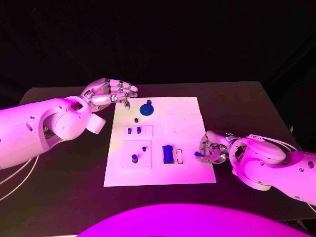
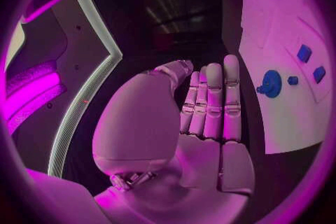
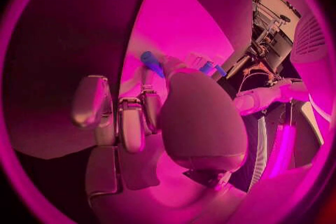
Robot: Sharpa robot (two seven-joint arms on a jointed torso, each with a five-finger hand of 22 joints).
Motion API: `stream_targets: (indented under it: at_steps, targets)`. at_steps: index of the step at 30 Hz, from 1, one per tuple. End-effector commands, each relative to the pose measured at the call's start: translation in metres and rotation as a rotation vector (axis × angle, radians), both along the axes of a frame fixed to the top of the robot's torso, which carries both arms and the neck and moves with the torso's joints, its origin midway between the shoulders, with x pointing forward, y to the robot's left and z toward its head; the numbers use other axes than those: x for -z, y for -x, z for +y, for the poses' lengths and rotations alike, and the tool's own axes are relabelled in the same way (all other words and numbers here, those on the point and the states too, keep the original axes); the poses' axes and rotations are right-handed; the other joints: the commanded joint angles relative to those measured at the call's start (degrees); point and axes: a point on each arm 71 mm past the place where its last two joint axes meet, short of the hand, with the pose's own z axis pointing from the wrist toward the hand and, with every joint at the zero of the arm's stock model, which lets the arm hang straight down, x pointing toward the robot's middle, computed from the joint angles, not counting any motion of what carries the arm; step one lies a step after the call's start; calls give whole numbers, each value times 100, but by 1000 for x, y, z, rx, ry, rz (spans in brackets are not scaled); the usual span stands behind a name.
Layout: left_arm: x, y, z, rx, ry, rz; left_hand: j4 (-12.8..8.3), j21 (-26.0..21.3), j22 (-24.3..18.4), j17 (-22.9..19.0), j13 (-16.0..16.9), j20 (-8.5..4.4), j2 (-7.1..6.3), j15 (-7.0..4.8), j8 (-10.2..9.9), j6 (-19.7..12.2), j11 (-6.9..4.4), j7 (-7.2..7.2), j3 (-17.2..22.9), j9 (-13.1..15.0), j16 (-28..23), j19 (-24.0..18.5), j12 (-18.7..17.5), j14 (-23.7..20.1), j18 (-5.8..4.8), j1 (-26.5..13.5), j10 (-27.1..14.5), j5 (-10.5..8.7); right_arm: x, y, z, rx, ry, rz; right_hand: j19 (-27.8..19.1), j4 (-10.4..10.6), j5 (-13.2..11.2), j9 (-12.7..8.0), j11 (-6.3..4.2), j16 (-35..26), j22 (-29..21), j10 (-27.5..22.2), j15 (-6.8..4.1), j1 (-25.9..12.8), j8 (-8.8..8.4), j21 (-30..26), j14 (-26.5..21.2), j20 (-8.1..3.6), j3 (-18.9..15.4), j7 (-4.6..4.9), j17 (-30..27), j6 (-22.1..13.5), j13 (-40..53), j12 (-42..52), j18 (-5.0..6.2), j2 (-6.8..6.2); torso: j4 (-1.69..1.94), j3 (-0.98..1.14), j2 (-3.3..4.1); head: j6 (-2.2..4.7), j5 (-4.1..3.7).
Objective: Assemble the parts on the task board
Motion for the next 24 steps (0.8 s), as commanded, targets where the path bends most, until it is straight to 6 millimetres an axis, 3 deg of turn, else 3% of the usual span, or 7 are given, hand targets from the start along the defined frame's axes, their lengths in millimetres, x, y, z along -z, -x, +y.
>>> stream_targets:
  at_steps: [1, 7, 11, 14, 18, 20, 24]
  targets:
    - [-1, 1, -2, 16, 2, -6, -3, -20, -8, -9, -7, 2, 46, -1, -9, 22, 5, 27, 13, -9, -17, 1, -36, -29, 37, -2, 19, 38, 14, 10, -4, 20, 38, 73, 47, -622, 272, -1503, 22, 22, 913, -24, -20, -3, 20, 85, 474, -6, 877, -6, 958, -10, 416, 9, 46, -9, 3, -1, 2, 1, 5]
    - [-1, 1, -2, 16, 3, -6, -3, -20, -8, -9, -7, 2, 46, -1, -9, 22, 5, 27, 13, -9, -17, 1, -36, -29, 37, -2, 19, 38, 8, 14, -3, 99, -82, 109, 82, -826, 768, -1392, 37, 48, 938, -10, -9, -264, 110, 184, 485, 0, 1323, 17, 1006, -115, 440, 30, 31, -15, 10, -2, 5, 9, 3]
    - [0, 1, -3, 17, 12, 3, -3, -20, -8, -9, -7, 2, 46, -1, -9, 22, 5, 27, 13, -9, -17, 1, -36, -29, 37, -2, 19, 38, 0, 16, 0, 151, -172, 147, 80, -894, 844, -1345, 44, 49, 936, -10, -7, -360, 146, 174, 485, 1, 1415, 24, 1008, -170, 434, 21, 33, 14, 7, -9, 1, 13, 0]
    - [0, 0, -3, 17, 21, 12, -13, -18, -6, -11, -8, -1, 57, -1, -11, 19, 5, 29, 24, -11, -19, 4, -39, -31, 37, 15, 18, 43, -4, 17, 3, 197, -246, 190, 86, -810, 654, -1317, 59, 59, 941, 3, 9, -661, 147, 207, 490, 16, 1443, 33, 1027, -252, 442, 32, 27, 56, -1, -6, -3, 16, 35]
    - [0, 0, -4, 17, 24, 14, -13, -18, -6, -11, -8, -1, 57, -1, -11, 19, 5, 29, 24, -11, -19, 4, -39, -31, 37, 15, 18, 43, -7, 18, 9, 230, -312, 229, 86, -797, 598, -1300, 54, 59, 939, 13, 6, -756, 163, 199, 490, 17, 1449, 27, 1028, -252, 454, 48, 29, 69, 7, -2, -6, 28, 30]
    - [0, 0, -4, 16, 26, 13, -17, -17, -5, -11, -9, -2, 62, -1, -12, 17, 6, 31, 29, -12, -20, 4, -41, -32, 37, 21, 16, 46, -7, 18, 12, 237, -331, 248, 84, -713, 344, -1290, 56, 58, 935, 17, 9, -951, 166, 186, 490, 21, 1425, 27, 1027, -262, 458, 52, 31, 91, 6, -1, 0, 39, 47]
    - [-1, 0, -4, 17, 28, 10, -18, -16, -4, -12, -10, -2, 59, -1, -16, 10, 9, 35, 29, -13, -21, 5, -43, -32, 37, 20, 12, 46, -7, 18, 19, 240, -354, 275, 87, -683, 309, -1284, 56, 65, 937, 24, 8, -1031, 170, 194, 493, 21, 1418, 27, 1040, -260, 468, 64, 30, 97, -1, -6, 7, 40, 38]
